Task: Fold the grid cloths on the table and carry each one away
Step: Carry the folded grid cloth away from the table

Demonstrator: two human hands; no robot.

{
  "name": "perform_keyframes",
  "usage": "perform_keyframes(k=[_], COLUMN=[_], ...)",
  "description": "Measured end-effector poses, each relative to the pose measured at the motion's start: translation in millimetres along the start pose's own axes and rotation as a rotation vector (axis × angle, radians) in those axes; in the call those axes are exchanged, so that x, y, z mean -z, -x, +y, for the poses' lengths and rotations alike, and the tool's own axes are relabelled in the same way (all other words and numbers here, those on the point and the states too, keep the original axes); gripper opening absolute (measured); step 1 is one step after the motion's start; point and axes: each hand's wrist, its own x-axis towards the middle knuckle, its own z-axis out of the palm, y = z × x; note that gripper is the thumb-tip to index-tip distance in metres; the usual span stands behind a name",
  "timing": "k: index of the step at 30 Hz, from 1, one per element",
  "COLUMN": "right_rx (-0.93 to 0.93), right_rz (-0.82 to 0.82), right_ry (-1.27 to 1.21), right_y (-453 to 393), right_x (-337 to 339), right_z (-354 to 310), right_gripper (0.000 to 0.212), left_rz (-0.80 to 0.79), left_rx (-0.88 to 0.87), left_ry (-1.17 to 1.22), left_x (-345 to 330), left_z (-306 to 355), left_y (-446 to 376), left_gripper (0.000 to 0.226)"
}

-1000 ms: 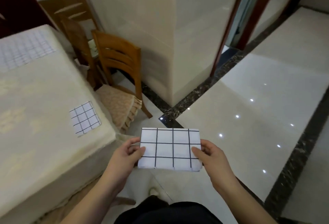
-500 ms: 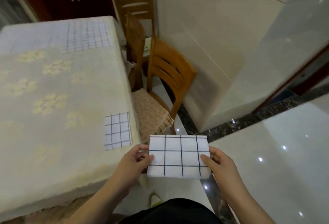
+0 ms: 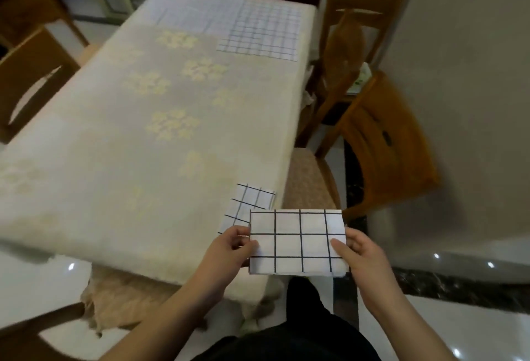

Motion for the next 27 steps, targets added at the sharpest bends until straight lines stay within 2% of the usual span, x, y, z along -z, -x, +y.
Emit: perform_keyframes(k=[4, 10, 16, 19, 23, 27], right_rx=[-0.011, 0.005, 0.027, 0.11, 0.217, 0.249], right_rz=[-0.163, -0.455, -0.65, -0.717, -0.764, -0.785], right_ry=[0.121, 0.391, 0.677, 0.83, 1.054, 1.175], right_y=[-65, -141, -209, -230, -249, -257], right_x=[-20, -44, -86, -115, -149, -164], right_z=[-21, -53, -56, -56, -52, -46], right_gripper=[0.023, 0.015, 0.026, 0.02, 0.025, 0.031], left_rz=[0.169, 0.429, 0.663, 0.732, 0.798, 0.822], left_rx=[0.082, 0.209, 0.296, 0.351, 0.435, 0.454], left_ry=[0.021, 0.152, 0.269, 0.29, 0.288, 0.133], left_x=[1, -12, -31, -38, -44, -44], left_z=[-6, -22, -42, -51, -62, -63], left_y=[-29, -51, -63, -69, -75, -77], left_gripper=[0.016, 0.008, 0.012, 0.011, 0.006, 0.005])
